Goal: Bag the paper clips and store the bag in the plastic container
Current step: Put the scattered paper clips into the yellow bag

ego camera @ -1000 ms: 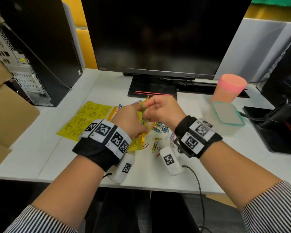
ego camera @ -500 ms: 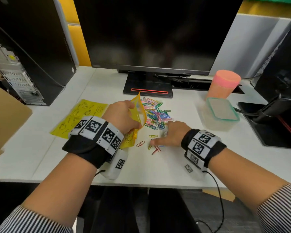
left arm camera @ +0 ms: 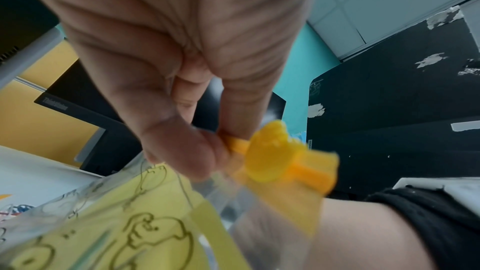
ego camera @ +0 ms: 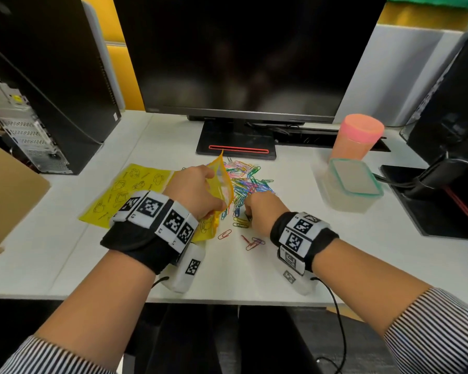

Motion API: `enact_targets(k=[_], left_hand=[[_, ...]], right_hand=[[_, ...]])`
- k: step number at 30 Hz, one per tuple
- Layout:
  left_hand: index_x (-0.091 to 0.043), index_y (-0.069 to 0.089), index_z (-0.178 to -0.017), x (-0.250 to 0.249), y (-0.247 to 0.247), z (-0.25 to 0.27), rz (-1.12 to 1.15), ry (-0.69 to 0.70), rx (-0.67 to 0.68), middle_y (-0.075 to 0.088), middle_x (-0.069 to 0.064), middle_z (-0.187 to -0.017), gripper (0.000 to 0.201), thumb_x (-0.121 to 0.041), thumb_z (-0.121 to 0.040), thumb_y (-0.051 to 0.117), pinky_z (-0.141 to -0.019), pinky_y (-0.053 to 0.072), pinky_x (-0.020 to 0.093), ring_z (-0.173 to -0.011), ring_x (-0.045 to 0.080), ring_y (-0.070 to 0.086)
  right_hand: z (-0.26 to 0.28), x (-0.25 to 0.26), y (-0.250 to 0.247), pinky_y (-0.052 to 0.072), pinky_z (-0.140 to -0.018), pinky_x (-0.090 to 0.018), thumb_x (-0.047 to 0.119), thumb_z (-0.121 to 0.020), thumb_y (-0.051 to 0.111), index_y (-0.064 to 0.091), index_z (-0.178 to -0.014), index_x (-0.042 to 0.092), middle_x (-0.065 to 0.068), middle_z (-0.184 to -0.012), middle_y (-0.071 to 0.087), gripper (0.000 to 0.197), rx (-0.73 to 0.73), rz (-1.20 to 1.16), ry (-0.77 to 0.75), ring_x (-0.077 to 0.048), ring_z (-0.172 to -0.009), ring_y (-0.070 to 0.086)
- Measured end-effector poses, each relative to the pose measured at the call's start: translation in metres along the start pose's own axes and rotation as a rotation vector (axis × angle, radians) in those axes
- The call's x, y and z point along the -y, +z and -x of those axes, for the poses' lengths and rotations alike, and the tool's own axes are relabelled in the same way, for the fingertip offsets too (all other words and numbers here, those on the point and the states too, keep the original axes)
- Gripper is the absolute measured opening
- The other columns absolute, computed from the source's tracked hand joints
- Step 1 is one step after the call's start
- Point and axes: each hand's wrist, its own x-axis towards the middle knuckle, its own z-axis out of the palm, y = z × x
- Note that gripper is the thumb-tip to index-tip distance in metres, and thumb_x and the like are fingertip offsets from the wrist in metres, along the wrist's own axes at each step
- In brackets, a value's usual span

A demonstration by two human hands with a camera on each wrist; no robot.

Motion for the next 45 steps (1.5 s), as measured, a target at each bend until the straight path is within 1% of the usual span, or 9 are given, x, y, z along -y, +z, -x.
enact_targets(k=[7, 11, 15, 22, 26, 29, 35, 40, 45], left_hand=[[-0.019, 0.048, -0.136, -0.003, 0.010, 0.001, 0.011, 0.006, 0.041, 0.059, 0.004, -0.124, 0.074, -0.024, -0.070, 0.080, -0.085, 0.051, 0.032, -0.103, 0.025, 0.064], [-0.019, 0.047, -0.137, -0.003, 0.014, 0.002, 0.016, 0.017, 0.063, 0.057, 0.004, -0.128, 0.076, -0.023, -0.070, 0.081, -0.084, 0.053, 0.033, -0.103, 0.027, 0.065], [-0.016, 0.047, -0.136, -0.006, 0.015, 0.001, 0.007, 0.038, 0.070, 0.060, 0.006, -0.123, 0.075, -0.022, -0.069, 0.081, -0.075, 0.052, 0.029, -0.092, 0.025, 0.066], [-0.017, 0.046, -0.137, -0.003, 0.010, 0.000, -0.007, 0.021, 0.049, 0.062, 0.003, -0.116, 0.076, -0.025, -0.070, 0.080, -0.073, 0.045, 0.024, -0.096, 0.021, 0.064], [-0.018, 0.046, -0.137, -0.004, 0.011, 0.002, -0.017, 0.002, 0.063, 0.058, 0.004, -0.127, 0.077, -0.025, -0.069, 0.082, -0.087, 0.051, 0.032, -0.105, 0.027, 0.064], [-0.018, 0.045, -0.138, -0.006, 0.012, 0.002, -0.050, 0.011, 0.073, 0.055, 0.005, -0.131, 0.077, -0.024, -0.070, 0.081, -0.091, 0.050, 0.033, -0.107, 0.029, 0.064], [-0.019, 0.045, -0.139, -0.009, 0.012, 0.006, -0.028, 0.003, 0.063, 0.054, 0.004, -0.133, 0.078, -0.023, -0.070, 0.081, -0.091, 0.052, 0.034, -0.107, 0.028, 0.064], [-0.017, 0.045, -0.137, -0.008, 0.012, 0.009, 0.035, -0.003, 0.075, 0.056, 0.006, -0.127, 0.077, -0.017, -0.069, 0.081, -0.074, 0.058, 0.034, -0.081, 0.025, 0.068], [-0.018, 0.045, -0.138, -0.005, 0.015, 0.009, 0.030, -0.014, 0.062, 0.055, 0.003, -0.128, 0.079, -0.020, -0.068, 0.082, -0.083, 0.055, 0.036, -0.102, 0.029, 0.066]], right_hand=[[-0.011, -0.018, -0.007, 0.053, -0.087, -0.032, 0.002, -0.085, 0.057, 0.072, -0.091, 0.003, -0.012, -0.099, 0.070, 0.017, -0.068, -0.170, 0.129, -0.026, -0.096, 0.064], [-0.003, -0.019, -0.041, 0.058, -0.064, -0.028, -0.008, -0.072, 0.069, 0.065, -0.060, 0.009, -0.006, -0.071, 0.068, 0.021, -0.211, -0.823, 0.152, -0.021, -0.068, 0.068], [0.001, 0.007, -0.064, 0.058, -0.059, -0.025, -0.007, -0.073, 0.072, 0.065, -0.065, 0.009, -0.008, -0.072, 0.067, 0.019, -0.238, -1.083, -0.039, -0.016, -0.061, 0.064], [0.001, 0.003, -0.045, 0.054, -0.067, -0.032, 0.026, -0.075, 0.076, 0.064, -0.103, 0.020, -0.002, -0.089, 0.063, 0.031, -0.307, -0.648, 0.028, -0.018, -0.074, 0.059], [0.017, -0.024, -0.026, 0.045, -0.088, -0.029, 0.048, -0.067, 0.079, 0.047, -0.131, 0.016, -0.004, -0.124, 0.056, 0.078, 0.155, -0.196, 0.110, -0.022, -0.109, 0.054], [0.025, -0.030, -0.010, 0.047, -0.092, -0.032, 0.053, -0.061, 0.081, 0.046, -0.131, 0.014, -0.008, -0.127, 0.053, 0.087, 0.254, -0.052, 0.102, -0.025, -0.113, 0.053], [0.011, -0.019, 0.003, 0.045, -0.087, -0.028, 0.029, -0.070, 0.079, 0.056, -0.127, 0.012, -0.011, -0.122, 0.060, 0.064, 0.104, -0.006, 0.014, -0.028, -0.111, 0.057], [-0.001, -0.005, 0.002, 0.049, -0.088, -0.032, 0.001, -0.082, 0.059, 0.068, -0.109, 0.005, -0.014, -0.111, 0.067, 0.029, 0.024, -0.032, -0.048, -0.031, -0.105, 0.061], [-0.008, -0.002, 0.005, 0.050, -0.084, -0.034, -0.002, -0.084, 0.053, 0.067, -0.098, 0.000, -0.017, -0.104, 0.067, 0.020, 0.015, 0.021, -0.065, -0.032, -0.097, 0.062]])
